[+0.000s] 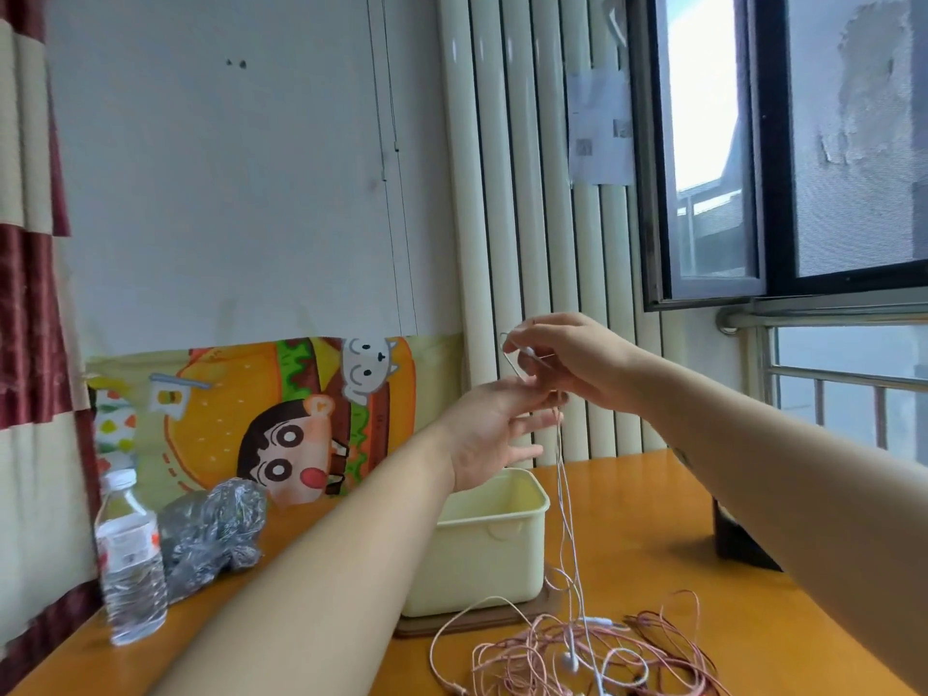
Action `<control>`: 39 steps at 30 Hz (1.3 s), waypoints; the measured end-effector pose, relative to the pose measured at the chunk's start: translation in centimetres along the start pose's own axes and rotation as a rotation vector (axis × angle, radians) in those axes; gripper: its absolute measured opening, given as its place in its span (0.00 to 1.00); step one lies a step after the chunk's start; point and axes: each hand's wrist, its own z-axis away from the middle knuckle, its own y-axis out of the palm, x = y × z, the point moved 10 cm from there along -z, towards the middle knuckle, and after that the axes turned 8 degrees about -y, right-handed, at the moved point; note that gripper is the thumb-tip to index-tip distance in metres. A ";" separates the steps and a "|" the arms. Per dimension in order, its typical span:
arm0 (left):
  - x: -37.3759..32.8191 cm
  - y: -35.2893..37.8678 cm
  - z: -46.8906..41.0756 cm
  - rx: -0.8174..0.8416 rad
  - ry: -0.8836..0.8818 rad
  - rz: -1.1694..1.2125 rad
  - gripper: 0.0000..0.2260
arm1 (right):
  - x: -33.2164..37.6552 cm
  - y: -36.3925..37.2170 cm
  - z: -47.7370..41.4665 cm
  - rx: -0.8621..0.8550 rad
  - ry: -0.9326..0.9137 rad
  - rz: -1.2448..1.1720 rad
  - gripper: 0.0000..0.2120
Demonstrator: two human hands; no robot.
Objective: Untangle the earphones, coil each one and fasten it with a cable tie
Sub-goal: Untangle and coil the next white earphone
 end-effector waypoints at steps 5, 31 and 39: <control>0.7 -3.6 0.3 -0.215 0.024 0.069 0.08 | -0.4 -1.8 0.0 -0.075 -0.032 0.107 0.08; 0.9 -9.9 2.8 -0.566 0.064 -1.357 0.19 | -9.2 -0.4 2.1 -0.174 0.081 0.369 0.18; -2.4 -9.4 3.2 -0.516 0.181 -0.528 0.13 | -5.0 -0.5 0.1 -0.199 0.004 0.823 0.11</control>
